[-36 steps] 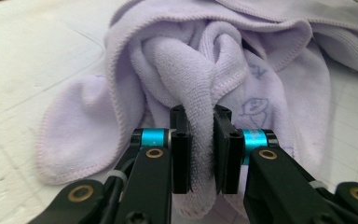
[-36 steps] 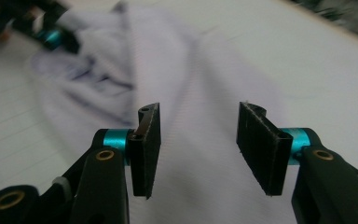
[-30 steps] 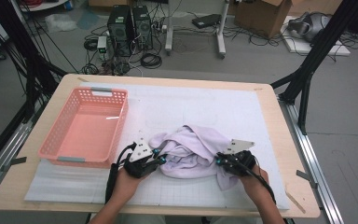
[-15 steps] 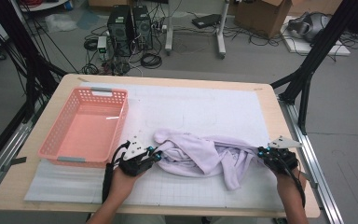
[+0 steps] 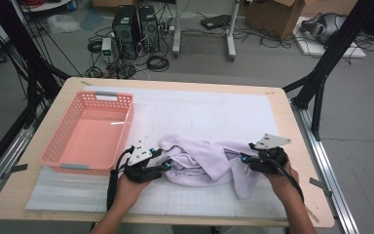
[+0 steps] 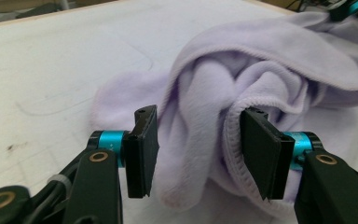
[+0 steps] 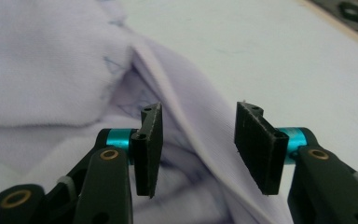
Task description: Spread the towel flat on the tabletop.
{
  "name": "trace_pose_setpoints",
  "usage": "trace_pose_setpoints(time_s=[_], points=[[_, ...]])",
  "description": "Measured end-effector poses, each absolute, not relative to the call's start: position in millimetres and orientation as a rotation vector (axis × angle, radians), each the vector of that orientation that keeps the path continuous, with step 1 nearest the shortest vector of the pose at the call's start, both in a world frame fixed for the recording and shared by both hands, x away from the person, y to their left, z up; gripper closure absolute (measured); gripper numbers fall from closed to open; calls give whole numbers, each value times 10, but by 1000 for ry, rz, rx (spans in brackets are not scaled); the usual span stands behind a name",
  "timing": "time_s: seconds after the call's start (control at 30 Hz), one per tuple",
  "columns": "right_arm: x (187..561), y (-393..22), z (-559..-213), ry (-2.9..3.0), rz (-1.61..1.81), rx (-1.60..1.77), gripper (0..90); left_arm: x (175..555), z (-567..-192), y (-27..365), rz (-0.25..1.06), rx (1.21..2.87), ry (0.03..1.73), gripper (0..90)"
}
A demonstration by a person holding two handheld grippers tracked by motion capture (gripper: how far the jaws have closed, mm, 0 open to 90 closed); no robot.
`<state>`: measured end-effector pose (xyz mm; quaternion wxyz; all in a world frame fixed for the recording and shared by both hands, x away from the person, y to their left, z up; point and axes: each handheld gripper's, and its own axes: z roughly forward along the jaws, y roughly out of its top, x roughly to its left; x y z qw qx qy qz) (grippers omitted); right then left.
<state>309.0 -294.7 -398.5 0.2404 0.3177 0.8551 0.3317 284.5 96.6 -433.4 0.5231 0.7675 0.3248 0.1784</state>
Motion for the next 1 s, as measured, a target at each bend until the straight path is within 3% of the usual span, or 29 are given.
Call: trace_pose_setpoints(time_s=[0.1, 0.17, 0.27, 0.37, 0.53, 0.6, 0.63, 0.73, 0.83, 1.0], points=[[3257, -2818, -4127, 2393, 828, 874, 534, 2847, -4295, 893, 404, 1853, 749, 478], [3343, -2840, -4208, 2408, 782, 912, 616, 2856, -4266, 831, 392, 1861, 723, 471], [3377, -2999, -4262, 2408, 768, 1004, 818, 2891, -4222, 729, 382, 1862, 705, 431], [3301, -3180, -4248, 2365, 766, 1073, 859, 2923, -4163, 611, 365, 1886, 678, 417], [3080, -3466, -4208, 2283, 700, 1177, 855, 2924, -4093, 528, 365, 1882, 666, 406], [3027, -3546, -4185, 2268, 708, 1215, 792, 2920, -4094, 516, 352, 1886, 669, 406], [3006, -3559, -4168, 2263, 712, 1226, 741, 2914, -4095, 497, 335, 1886, 661, 423], [2953, -3567, -4096, 2224, 793, 1203, 622, 2932, -4099, 380, 213, 1898, 607, 598], [2930, -3542, -4055, 2202, 850, 1182, 601, 2959, -4094, 172, 164, 1911, 599, 542], [2935, -3482, -4086, 2224, 914, 1147, 545, 3053, -4116, -199, 210, 1977, 616, 401]])
